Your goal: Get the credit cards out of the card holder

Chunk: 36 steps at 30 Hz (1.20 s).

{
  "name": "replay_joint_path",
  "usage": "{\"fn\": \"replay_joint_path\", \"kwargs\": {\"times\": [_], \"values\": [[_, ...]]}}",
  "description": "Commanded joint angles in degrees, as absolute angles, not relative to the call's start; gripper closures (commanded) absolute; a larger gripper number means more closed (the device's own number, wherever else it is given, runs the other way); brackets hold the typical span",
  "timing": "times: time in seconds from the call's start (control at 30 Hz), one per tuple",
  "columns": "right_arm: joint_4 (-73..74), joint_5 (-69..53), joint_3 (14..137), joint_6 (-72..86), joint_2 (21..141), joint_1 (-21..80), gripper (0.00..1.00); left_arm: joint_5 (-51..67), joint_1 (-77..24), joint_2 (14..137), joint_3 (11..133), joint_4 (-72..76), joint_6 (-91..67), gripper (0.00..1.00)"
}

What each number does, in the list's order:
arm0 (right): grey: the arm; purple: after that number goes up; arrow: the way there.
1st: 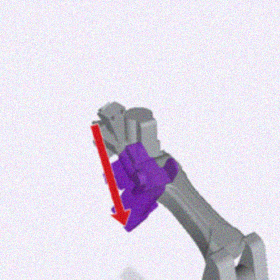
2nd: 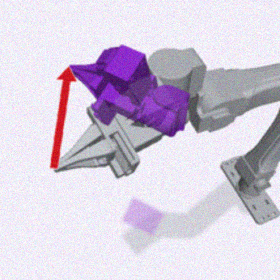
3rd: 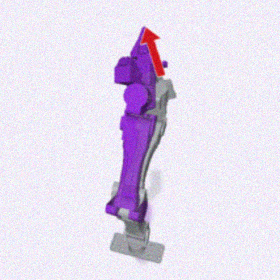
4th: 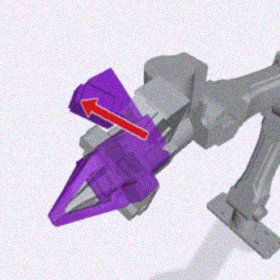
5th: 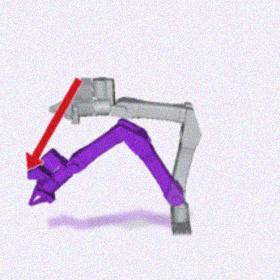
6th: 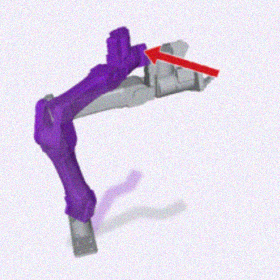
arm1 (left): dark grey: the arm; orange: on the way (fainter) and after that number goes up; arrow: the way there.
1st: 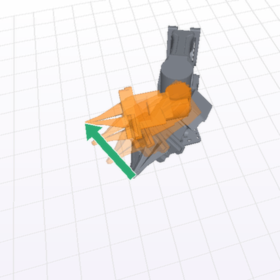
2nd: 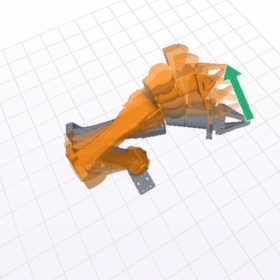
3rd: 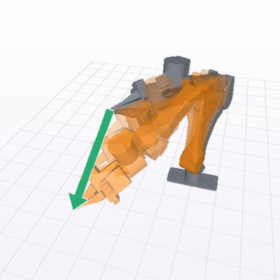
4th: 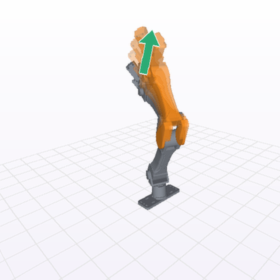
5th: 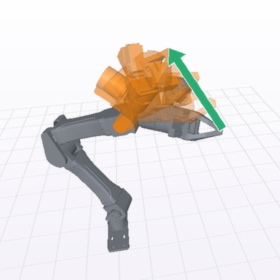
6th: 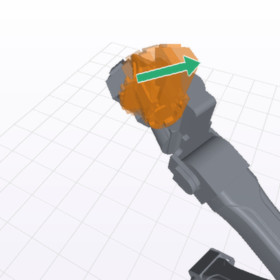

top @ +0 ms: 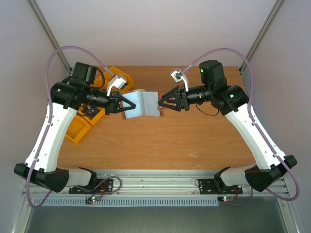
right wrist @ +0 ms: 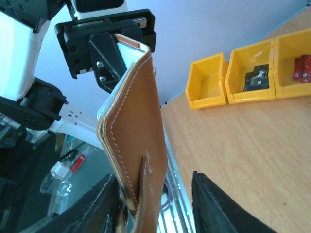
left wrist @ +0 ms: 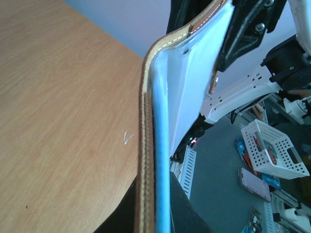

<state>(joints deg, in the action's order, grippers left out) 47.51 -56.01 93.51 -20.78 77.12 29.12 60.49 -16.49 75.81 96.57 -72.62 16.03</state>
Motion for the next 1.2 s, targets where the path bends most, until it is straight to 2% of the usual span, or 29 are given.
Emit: {"fn": "replay_joint_path", "kwargs": {"times": [0.0, 0.1, 0.2, 0.5, 0.7, 0.77, 0.9, 0.93, 1.0, 1.07, 1.13, 1.17], "values": [[49.2, -56.2, 94.2, -22.1, 77.0, 28.6, 0.69, 60.3, -16.4, 73.6, 98.6, -74.7, 20.4, 1.0], [48.2, -54.5, 93.7, -21.4, 76.9, 28.6, 0.78, 61.1, -16.4, 73.5, 99.5, -75.3, 21.2, 1.0], [48.0, -52.4, 93.6, -21.7, 76.8, 29.0, 0.8, 60.9, -16.4, 73.2, 100.2, -76.7, 22.8, 1.0], [43.5, -45.5, 93.9, -22.8, 78.1, 38.0, 0.66, 62.2, -16.4, 72.6, 99.5, -75.9, 22.8, 1.0], [40.9, -44.4, 95.3, -22.3, 79.7, 41.8, 0.64, 61.9, -16.4, 71.9, 98.6, -75.8, 22.7, 1.0], [40.9, -44.1, 95.5, -21.8, 80.0, 42.0, 0.7, 61.6, -16.3, 71.7, 98.1, -75.6, 22.6, 1.0], [41.3, -43.3, 95.8, -20.8, 79.9, 42.0, 0.89, 59.1, -16.2, 71.5, 97.7, -74.7, 21.8, 1.0], [41.7, -42.8, 96.0, -20.3, 80.0, 42.0, 0.95, 57.9, -16.0, 71.6, 97.5, -74.1, 21.4, 0.96], [42.9, -40.4, 96.7, -19.3, 80.2, 42.0, 0.99, 55.9, -15.7, 71.8, 97.4, -73.3, 20.2, 0.5], [43.9, -37.1, 97.6, -18.0, 80.4, 42.0, 0.99, 55.2, -15.7, 72.0, 97.5, -72.8, 19.6, 0.2], [45.9, -31.1, 99.4, -16.5, 81.2, 43.2, 0.99, 54.8, -15.7, 72.3, 97.4, -71.9, 18.9, 0.02], [47.4, -27.3, 100.6, -16.2, 82.2, 44.9, 0.99, 54.3, -15.7, 72.5, 97.3, -70.9, 18.2, 0.01]]}}
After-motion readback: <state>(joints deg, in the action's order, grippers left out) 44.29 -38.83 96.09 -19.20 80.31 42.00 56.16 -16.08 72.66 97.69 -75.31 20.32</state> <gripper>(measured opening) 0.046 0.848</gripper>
